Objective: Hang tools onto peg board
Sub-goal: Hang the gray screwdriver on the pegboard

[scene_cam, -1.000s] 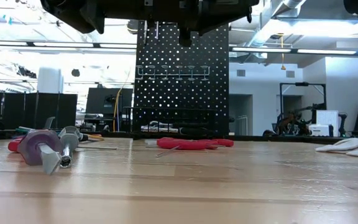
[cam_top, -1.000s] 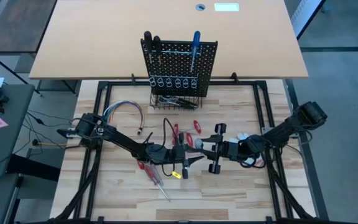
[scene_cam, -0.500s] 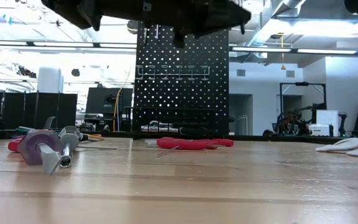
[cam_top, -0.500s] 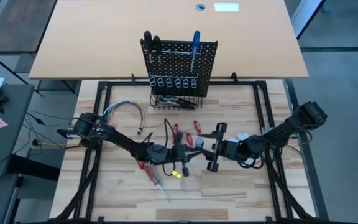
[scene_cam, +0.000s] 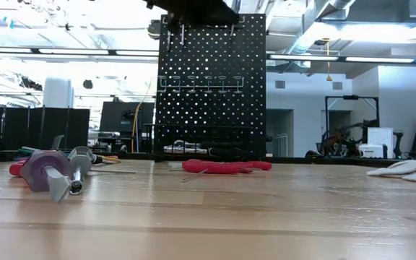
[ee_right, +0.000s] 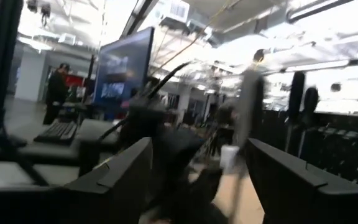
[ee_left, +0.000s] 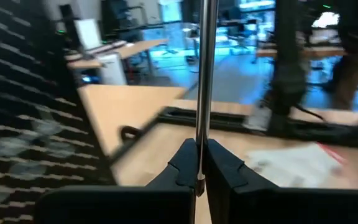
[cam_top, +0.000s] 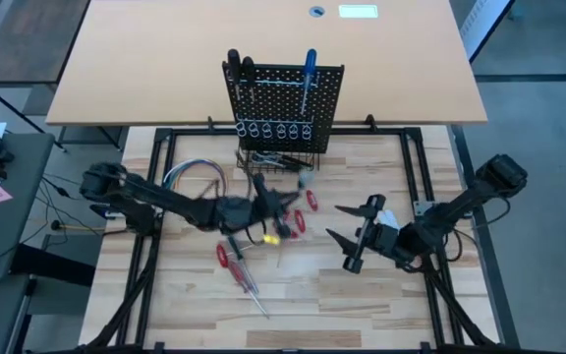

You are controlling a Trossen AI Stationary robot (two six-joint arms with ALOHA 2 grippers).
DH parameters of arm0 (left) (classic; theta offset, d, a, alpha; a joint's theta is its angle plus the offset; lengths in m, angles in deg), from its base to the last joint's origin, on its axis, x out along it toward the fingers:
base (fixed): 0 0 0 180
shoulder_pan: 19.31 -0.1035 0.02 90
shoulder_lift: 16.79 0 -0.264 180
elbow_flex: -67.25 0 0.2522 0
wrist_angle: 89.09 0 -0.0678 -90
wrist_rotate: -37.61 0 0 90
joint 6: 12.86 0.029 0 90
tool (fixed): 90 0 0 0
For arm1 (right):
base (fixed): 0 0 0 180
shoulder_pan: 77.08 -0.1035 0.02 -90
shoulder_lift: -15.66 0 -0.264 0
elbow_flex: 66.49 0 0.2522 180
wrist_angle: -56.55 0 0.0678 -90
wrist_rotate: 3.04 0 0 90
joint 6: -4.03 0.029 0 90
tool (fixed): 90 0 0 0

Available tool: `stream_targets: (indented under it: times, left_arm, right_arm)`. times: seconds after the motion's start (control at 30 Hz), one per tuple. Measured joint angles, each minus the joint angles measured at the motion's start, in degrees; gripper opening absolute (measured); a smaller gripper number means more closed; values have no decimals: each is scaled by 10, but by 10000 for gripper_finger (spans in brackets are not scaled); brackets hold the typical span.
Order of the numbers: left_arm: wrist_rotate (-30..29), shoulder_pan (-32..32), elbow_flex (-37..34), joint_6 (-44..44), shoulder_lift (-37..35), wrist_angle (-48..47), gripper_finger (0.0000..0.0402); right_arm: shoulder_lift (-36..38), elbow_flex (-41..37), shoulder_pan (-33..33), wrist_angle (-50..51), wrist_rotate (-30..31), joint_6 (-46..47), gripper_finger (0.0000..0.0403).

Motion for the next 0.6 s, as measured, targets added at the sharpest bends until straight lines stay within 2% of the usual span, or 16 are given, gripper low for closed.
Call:
stream_targets:
  times: [0.17,0.33,0.5,0.6]
  left_arm:
    - [2,-76,18,5,-82,-108,1]
    - [28,-166,97,-6,-118,-243,1]
    - [47,-232,173,-16,-108,-300,1]
    - [49,-258,190,-28,-106,-314,1]
  right_arm:
    - [-6,0,-24,111,9,114,264]
    - [-45,0,-18,217,8,260,264]
    - [-99,-1,-5,222,7,315,265]
    - [-121,-1,3,219,7,337,265]
